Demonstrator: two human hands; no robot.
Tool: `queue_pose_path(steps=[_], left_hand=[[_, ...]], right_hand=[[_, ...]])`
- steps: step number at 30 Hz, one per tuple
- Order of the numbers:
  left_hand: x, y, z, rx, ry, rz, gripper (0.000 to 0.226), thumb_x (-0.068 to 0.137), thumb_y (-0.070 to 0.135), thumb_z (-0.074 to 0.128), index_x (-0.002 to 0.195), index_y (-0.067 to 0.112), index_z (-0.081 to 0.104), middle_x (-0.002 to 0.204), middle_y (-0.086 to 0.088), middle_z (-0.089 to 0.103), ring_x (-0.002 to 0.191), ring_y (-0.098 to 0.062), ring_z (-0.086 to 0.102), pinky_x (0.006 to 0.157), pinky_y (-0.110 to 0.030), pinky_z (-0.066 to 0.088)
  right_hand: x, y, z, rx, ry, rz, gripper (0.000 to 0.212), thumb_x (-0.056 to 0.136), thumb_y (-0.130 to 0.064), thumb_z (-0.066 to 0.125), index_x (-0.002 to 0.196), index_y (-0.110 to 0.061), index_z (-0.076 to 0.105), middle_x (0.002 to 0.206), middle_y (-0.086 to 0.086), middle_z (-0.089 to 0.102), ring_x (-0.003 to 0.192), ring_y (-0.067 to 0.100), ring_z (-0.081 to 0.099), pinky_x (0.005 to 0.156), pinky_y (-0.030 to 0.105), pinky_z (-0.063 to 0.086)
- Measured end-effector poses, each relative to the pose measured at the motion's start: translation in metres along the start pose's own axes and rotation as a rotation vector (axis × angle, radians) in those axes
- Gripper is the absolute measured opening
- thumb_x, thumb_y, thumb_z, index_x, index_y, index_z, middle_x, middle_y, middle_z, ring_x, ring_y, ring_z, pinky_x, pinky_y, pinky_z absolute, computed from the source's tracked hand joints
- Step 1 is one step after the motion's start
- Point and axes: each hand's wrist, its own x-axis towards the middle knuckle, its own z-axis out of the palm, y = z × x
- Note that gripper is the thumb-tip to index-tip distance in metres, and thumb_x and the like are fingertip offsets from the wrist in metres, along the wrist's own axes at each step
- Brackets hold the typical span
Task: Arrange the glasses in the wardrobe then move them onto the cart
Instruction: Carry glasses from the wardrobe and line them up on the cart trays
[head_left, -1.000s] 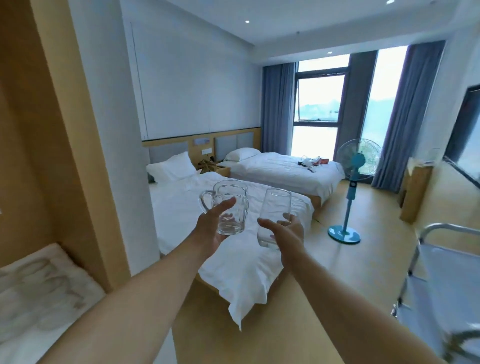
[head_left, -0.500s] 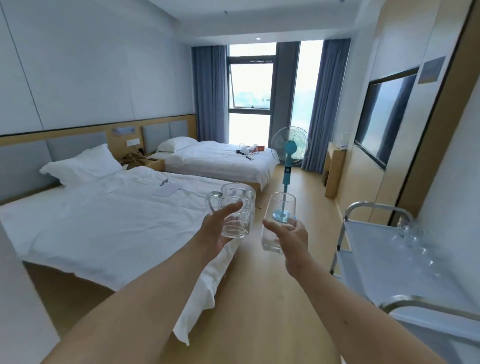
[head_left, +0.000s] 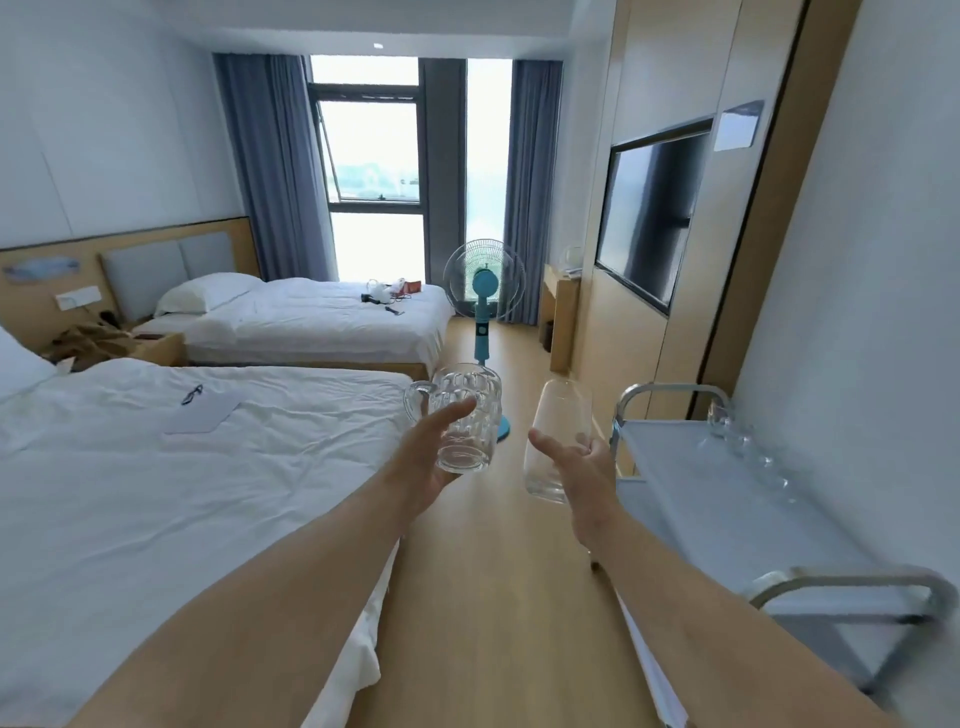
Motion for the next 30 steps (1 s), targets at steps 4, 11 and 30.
queue_pose_path(steps=[4,11,30], left_hand=[[0.031,0.006,-0.009,0.003,-0.044,-0.045,0.069,0.069,0.033,0.086,0.130,0.012,0.062,0.121,-0.021,0.071,0.105,-0.034,0.070,0.083,-0.038,0.060],[0.090,-0.003,-0.016,0.001,-0.110,-0.104,0.064,0.075,0.030,0.084,0.132,0.011,0.062,0.125,-0.021,0.069,0.109,-0.036,0.068,0.100,-0.045,0.053],[0.321,-0.029,0.059,0.074,-0.100,-0.177,0.058,0.079,0.027,0.082,0.131,0.008,0.063,0.122,-0.023,0.070,0.098,-0.032,0.069,0.095,-0.044,0.056]], right_hand=[[0.015,0.008,0.010,0.010,0.054,0.016,0.094,0.068,-0.038,0.091,0.145,-0.012,0.042,0.119,0.003,0.059,0.111,0.025,0.061,0.102,0.047,0.051],[0.055,0.020,0.015,-0.005,0.128,0.029,0.090,0.066,-0.041,0.092,0.138,-0.008,0.050,0.119,0.013,0.065,0.109,0.028,0.065,0.101,0.049,0.052],[0.290,0.027,-0.022,0.009,0.150,0.053,0.083,0.070,-0.033,0.091,0.137,-0.006,0.049,0.118,0.015,0.064,0.108,0.030,0.064,0.102,0.050,0.051]])
